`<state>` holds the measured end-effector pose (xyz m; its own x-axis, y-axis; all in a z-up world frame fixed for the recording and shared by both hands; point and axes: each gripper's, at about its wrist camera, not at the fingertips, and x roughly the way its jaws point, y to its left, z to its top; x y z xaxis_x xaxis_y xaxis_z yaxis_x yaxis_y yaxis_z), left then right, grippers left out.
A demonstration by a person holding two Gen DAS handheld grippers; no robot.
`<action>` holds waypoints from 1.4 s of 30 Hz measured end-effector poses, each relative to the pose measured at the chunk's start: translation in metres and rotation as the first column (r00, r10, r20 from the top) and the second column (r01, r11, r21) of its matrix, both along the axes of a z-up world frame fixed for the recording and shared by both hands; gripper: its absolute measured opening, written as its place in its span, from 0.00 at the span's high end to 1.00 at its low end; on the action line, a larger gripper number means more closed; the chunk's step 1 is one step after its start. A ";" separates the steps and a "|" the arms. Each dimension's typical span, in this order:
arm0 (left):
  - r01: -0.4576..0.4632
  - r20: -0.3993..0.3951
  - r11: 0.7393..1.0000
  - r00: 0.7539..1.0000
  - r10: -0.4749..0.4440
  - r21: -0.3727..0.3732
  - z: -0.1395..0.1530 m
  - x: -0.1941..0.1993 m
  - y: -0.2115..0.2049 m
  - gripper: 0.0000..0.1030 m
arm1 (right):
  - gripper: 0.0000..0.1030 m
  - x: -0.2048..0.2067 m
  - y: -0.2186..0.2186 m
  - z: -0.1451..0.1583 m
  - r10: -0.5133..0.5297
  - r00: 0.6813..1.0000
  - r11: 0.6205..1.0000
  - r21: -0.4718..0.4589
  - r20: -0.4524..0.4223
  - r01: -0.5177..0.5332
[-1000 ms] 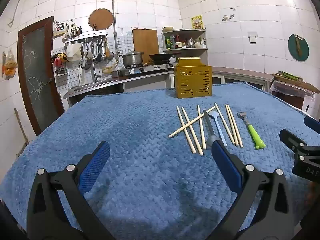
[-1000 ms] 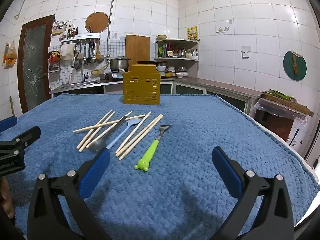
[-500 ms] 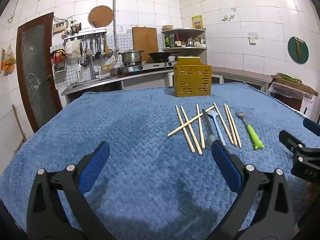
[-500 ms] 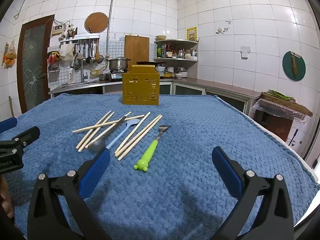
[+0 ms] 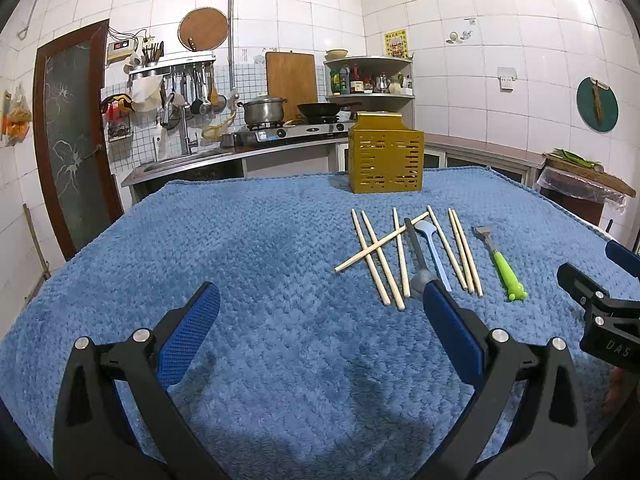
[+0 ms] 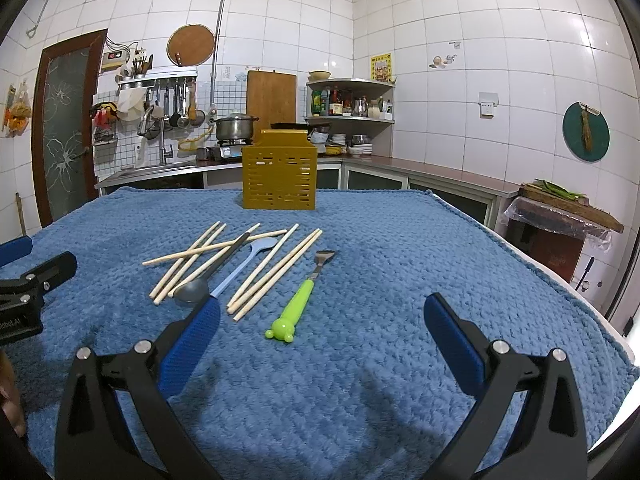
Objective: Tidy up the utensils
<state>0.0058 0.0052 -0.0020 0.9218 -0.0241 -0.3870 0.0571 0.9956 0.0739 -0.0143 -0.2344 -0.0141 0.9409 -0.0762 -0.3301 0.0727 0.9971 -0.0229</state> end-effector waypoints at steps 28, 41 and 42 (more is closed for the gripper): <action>-0.001 0.001 1.000 1.000 0.001 -0.008 -0.001 0.002 0.004 0.05 | 0.04 -0.001 -0.001 0.000 -0.001 1.000 1.000 0.000 0.001 0.001; 0.000 0.005 1.000 1.000 0.000 -0.009 0.001 0.001 0.004 0.05 | 0.04 -0.001 -0.004 0.008 -0.004 1.000 1.000 0.003 0.011 0.004; 0.000 0.005 1.000 1.000 0.000 -0.009 0.001 0.001 0.004 0.05 | 0.04 -0.001 -0.003 0.009 -0.004 1.000 1.000 0.003 0.011 0.004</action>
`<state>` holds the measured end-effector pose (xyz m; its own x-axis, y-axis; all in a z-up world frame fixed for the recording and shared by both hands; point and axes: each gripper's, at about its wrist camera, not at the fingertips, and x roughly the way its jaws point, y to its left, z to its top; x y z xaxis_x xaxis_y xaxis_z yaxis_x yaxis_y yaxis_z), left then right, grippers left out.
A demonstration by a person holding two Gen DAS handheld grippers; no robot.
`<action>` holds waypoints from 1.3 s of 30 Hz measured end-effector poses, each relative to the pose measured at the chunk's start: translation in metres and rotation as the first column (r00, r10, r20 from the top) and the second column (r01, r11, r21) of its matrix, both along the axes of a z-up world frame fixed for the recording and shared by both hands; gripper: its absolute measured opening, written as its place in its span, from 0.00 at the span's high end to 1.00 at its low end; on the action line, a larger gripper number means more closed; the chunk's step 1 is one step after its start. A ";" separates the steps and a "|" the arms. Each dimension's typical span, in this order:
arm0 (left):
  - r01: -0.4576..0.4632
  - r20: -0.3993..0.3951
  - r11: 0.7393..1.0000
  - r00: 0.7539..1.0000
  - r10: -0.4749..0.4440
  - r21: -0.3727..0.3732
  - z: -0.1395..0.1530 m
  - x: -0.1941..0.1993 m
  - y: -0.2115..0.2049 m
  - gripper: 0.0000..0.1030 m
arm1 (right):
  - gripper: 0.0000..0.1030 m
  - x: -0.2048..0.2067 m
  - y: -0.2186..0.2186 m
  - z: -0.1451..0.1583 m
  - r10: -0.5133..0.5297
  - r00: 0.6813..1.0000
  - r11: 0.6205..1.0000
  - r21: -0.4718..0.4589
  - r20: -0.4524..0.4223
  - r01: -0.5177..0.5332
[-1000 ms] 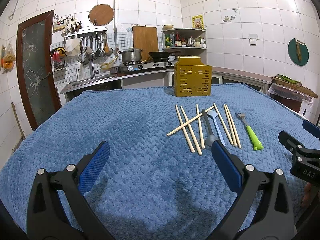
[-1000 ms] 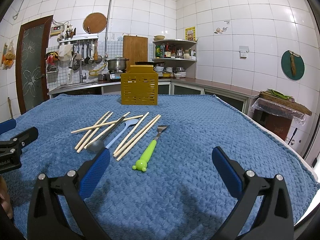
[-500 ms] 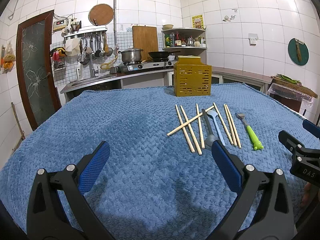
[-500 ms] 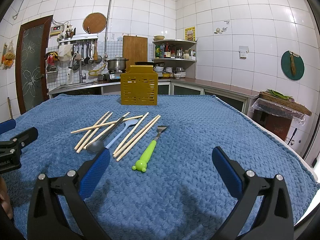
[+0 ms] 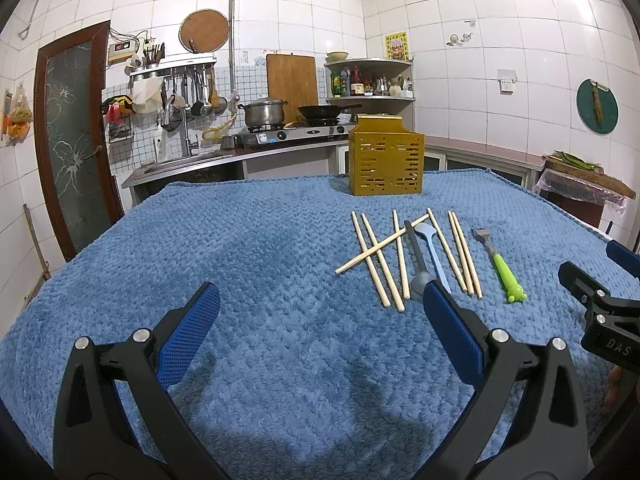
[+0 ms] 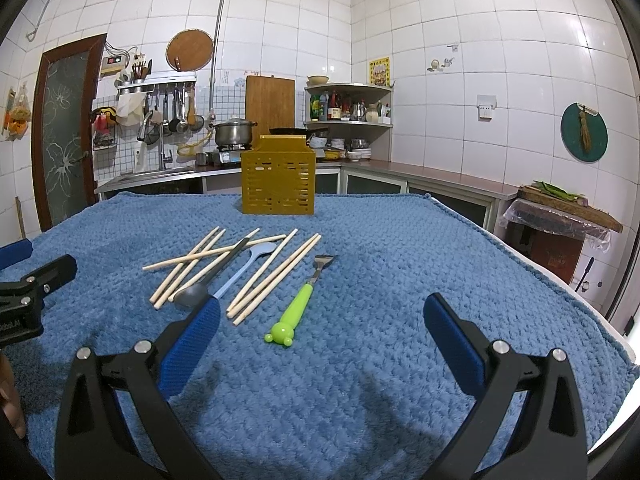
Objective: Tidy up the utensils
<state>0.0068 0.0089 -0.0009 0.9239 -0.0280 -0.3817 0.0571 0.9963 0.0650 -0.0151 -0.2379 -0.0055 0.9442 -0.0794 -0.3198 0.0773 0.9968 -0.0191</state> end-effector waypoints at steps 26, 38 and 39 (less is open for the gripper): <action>0.002 0.007 1.000 1.000 -0.002 -0.001 0.005 -0.006 -0.001 0.05 | 0.04 -0.007 0.001 0.002 -0.002 1.000 1.000 0.000 0.020 0.002; 0.026 -0.126 0.999 0.992 -0.030 -0.031 0.015 0.023 0.007 0.05 | 0.04 0.015 0.000 0.018 0.031 0.997 0.999 0.025 -0.072 -0.029; 0.026 -0.136 0.999 0.990 -0.030 -0.035 0.017 0.027 0.009 0.05 | 0.04 0.018 0.001 0.021 0.032 0.997 0.999 0.023 -0.071 -0.031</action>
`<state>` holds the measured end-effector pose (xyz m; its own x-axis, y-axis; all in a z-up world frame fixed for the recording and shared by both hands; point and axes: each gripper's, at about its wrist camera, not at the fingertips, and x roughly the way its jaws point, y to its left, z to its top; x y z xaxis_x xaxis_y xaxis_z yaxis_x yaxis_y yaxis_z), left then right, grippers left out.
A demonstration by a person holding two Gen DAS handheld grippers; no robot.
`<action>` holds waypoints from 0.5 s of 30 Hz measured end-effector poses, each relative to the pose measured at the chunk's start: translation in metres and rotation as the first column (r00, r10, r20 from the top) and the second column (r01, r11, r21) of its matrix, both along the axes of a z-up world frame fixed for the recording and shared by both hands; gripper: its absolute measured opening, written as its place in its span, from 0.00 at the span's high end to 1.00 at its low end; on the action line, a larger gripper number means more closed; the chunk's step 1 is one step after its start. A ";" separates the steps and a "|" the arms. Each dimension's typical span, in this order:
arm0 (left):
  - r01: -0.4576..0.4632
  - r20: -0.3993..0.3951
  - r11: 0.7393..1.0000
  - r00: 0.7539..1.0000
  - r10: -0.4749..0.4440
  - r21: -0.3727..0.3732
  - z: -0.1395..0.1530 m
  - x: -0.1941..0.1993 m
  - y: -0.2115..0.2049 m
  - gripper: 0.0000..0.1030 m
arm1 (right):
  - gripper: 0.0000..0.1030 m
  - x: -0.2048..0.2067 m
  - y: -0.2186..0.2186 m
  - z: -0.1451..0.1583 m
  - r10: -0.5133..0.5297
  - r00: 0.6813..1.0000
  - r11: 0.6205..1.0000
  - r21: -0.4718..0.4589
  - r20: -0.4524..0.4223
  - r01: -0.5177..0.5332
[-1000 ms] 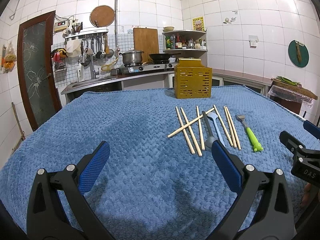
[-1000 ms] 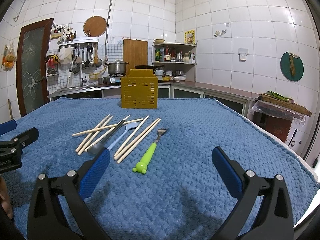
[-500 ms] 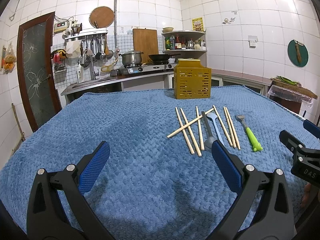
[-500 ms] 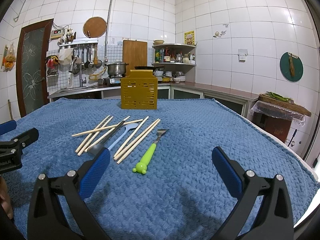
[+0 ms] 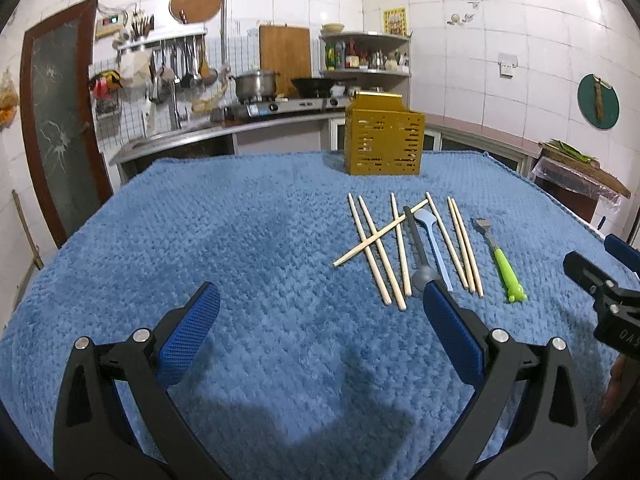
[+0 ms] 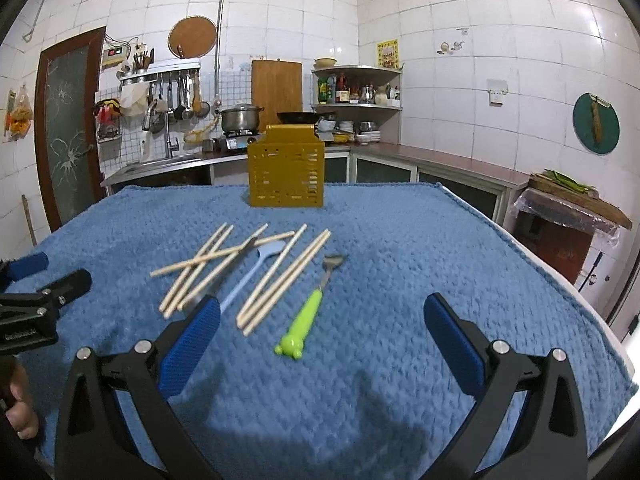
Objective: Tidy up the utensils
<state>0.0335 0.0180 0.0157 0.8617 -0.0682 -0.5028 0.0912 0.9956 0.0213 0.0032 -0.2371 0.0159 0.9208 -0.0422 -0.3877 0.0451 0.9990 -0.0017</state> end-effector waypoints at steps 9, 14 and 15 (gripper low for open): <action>0.026 -0.085 1.000 0.996 -0.025 0.013 0.026 0.047 0.003 0.05 | 0.04 0.047 0.010 0.021 0.035 0.998 0.997 -0.061 -0.054 -0.039; 0.060 -0.117 0.997 0.992 -0.055 0.041 0.031 0.081 -0.004 0.05 | 0.04 0.088 0.004 0.017 0.063 0.986 0.998 -0.014 -0.153 -0.066; 0.057 -0.120 0.997 0.992 -0.049 0.059 0.030 0.090 -0.008 0.05 | 0.04 0.095 0.003 0.016 0.052 0.985 0.998 -0.015 -0.164 -0.055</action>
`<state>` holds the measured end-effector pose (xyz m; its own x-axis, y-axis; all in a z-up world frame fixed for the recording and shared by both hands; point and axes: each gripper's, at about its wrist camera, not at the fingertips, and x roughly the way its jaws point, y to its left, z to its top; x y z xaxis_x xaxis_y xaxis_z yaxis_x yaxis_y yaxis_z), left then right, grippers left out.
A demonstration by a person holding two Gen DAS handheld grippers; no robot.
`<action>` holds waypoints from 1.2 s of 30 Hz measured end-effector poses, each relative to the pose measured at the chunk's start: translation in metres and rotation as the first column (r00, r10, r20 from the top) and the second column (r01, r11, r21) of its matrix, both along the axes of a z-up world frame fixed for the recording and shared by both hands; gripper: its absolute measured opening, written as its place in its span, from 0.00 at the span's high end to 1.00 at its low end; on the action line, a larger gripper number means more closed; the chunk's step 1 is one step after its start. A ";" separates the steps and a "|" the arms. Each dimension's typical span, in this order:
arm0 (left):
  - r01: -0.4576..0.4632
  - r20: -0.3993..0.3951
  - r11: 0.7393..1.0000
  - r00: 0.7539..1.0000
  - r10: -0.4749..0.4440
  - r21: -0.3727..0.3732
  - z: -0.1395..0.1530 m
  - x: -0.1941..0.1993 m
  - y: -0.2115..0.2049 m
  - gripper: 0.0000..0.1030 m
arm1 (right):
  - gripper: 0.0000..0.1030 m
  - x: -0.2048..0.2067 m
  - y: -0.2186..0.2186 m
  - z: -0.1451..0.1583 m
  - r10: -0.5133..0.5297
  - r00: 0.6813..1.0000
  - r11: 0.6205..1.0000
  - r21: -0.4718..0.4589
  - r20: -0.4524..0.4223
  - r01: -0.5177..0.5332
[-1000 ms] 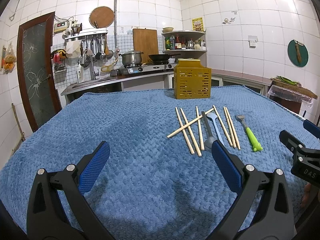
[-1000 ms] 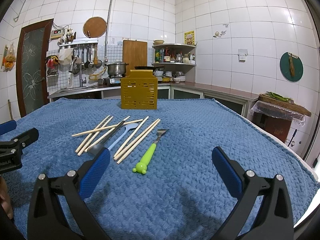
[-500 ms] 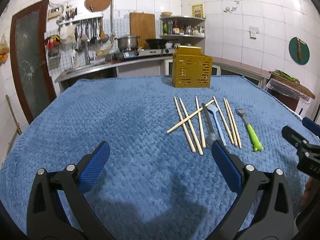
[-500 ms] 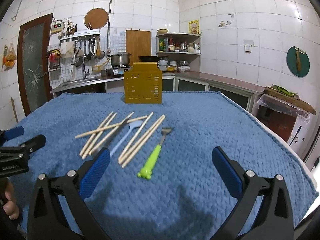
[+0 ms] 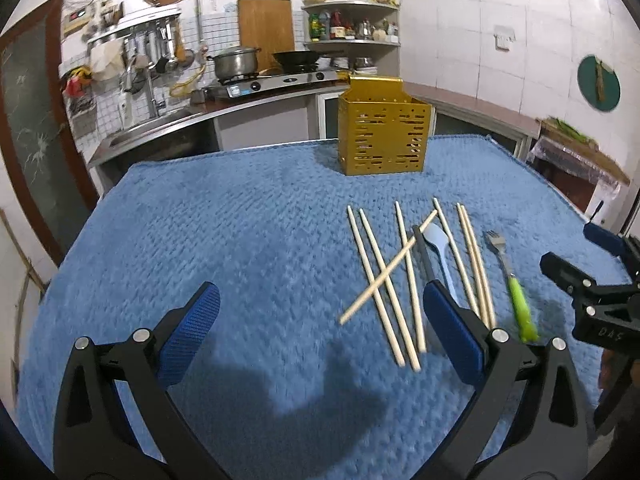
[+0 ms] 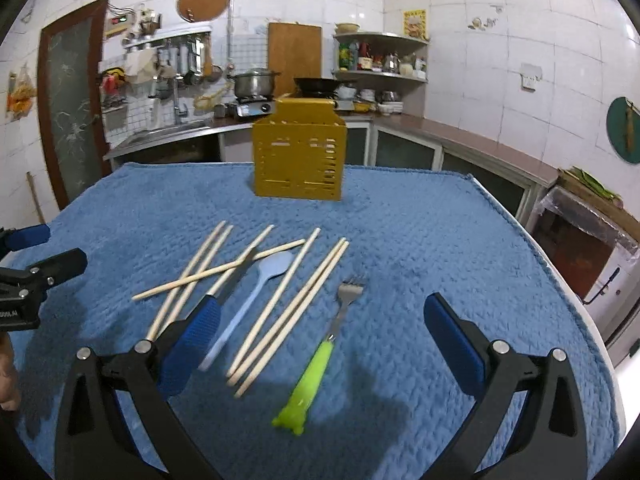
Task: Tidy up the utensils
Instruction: 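Lower the right tool onto the green-handled fork and close it while the left tool approaches the chopsticks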
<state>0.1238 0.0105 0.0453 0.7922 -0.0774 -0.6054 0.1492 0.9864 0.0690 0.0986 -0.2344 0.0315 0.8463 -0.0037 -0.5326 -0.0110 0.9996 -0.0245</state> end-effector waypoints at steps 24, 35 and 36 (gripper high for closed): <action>-0.085 -0.360 0.991 0.932 0.042 -0.104 -0.077 0.159 -0.023 0.05 | 0.04 0.120 -0.034 -0.063 -0.219 0.915 0.974 -0.028 -0.339 0.223; -0.065 -0.368 0.995 0.929 0.031 -0.080 -0.083 0.165 -0.022 0.06 | 0.22 0.120 -0.041 -0.069 -0.215 0.913 0.974 -0.002 -0.346 0.228; -0.057 -0.365 0.996 0.930 0.028 -0.069 -0.082 0.166 -0.025 0.06 | 0.25 0.120 -0.041 -0.070 -0.205 0.915 0.975 0.014 -0.349 0.223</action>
<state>0.2896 -0.0145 -0.0368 0.5224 -0.1063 -0.8460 0.1073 0.9925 -0.0584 0.2185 -0.2757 -0.0383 0.5938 -0.1288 -0.7943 0.2049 0.9788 -0.0056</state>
